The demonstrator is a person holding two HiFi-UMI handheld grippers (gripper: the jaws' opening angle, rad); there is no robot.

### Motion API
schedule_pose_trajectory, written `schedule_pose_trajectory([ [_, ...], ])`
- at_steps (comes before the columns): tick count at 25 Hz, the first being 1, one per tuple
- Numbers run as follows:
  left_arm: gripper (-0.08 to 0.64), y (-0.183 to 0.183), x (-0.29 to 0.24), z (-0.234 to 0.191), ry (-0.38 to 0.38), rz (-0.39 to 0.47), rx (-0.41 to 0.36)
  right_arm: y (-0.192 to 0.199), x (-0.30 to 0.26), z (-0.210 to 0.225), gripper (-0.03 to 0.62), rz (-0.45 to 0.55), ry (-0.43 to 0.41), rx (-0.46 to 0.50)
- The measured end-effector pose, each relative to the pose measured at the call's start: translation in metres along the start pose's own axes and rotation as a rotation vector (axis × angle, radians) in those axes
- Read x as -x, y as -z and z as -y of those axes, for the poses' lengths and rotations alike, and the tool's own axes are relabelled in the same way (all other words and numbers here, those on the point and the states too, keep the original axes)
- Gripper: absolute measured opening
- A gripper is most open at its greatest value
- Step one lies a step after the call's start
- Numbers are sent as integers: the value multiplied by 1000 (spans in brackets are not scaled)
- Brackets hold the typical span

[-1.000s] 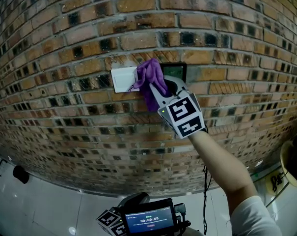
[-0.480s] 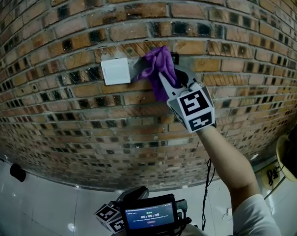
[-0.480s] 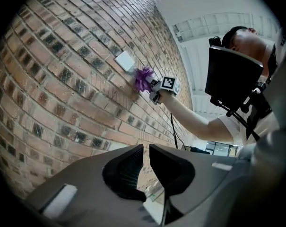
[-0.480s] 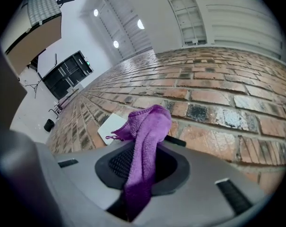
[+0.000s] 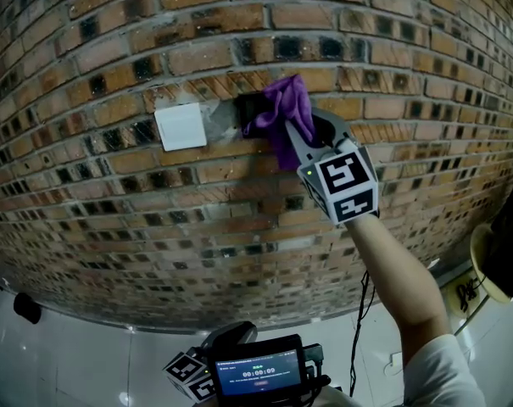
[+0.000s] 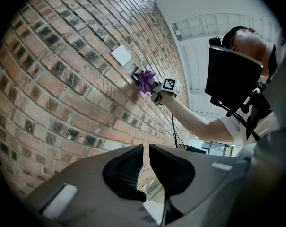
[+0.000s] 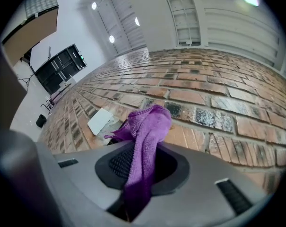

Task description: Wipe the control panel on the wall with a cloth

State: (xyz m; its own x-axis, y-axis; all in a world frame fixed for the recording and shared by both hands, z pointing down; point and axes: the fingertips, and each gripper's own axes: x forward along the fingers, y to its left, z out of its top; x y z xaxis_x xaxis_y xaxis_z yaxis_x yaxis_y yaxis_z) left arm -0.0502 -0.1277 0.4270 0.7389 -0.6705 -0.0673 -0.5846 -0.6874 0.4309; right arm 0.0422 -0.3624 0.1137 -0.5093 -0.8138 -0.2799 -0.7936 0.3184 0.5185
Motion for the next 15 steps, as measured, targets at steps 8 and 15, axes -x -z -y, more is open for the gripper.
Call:
schedule_pose_trajectory([
  [8, 34, 3, -7, 6, 24, -6, 5, 10, 18, 27, 83, -28, 57, -4],
  [15, 34, 6, -12, 10, 40, -19, 9, 17, 33, 41, 83, -43, 85, -5],
])
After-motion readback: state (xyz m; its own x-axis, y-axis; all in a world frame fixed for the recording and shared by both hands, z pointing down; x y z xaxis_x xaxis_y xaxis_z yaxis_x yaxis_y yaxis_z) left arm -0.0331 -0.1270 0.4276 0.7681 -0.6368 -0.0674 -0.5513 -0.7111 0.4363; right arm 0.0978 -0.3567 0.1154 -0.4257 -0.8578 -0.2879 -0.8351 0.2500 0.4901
